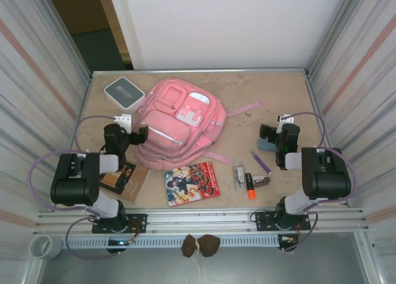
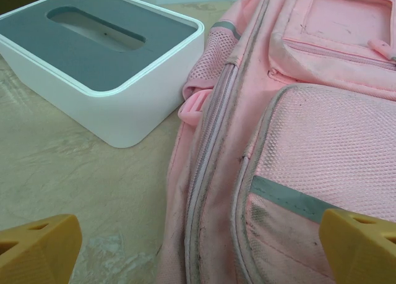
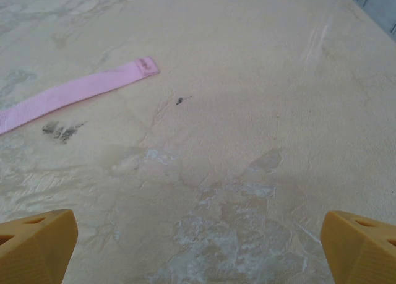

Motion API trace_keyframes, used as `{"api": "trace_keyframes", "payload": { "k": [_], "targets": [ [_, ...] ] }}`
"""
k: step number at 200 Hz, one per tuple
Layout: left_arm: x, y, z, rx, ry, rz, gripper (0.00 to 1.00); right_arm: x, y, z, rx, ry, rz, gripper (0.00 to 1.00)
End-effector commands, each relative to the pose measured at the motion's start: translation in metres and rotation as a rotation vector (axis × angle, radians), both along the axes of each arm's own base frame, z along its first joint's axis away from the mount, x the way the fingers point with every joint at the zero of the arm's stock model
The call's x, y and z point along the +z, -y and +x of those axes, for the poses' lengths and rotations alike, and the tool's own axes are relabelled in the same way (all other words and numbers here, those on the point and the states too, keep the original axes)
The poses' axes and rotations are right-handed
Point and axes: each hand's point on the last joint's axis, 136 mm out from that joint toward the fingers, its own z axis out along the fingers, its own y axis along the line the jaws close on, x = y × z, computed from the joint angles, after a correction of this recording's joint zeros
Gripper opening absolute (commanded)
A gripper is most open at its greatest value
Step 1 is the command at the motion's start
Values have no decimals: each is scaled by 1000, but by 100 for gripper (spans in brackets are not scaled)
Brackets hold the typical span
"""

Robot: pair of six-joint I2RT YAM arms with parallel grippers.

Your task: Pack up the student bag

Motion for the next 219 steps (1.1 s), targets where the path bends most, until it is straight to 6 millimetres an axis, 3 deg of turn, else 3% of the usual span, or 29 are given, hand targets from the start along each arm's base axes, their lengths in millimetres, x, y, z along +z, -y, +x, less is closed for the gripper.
{"api": "trace_keyframes", "payload": {
  "k": [1, 174, 199, 219],
  "targets": [
    [4, 0, 2, 4, 10, 8, 99, 11, -3, 6, 7, 36, 22, 99],
    [4, -1, 1, 1, 14, 1, 99, 12, -3, 7, 7, 40, 22, 99],
    [20, -3, -4, 25, 29, 5, 99, 22, 3, 6, -52, 37, -12, 99],
    [41, -24, -12, 162, 11, -12, 99, 36, 15, -1, -142, 46, -30, 99]
  ]
}}
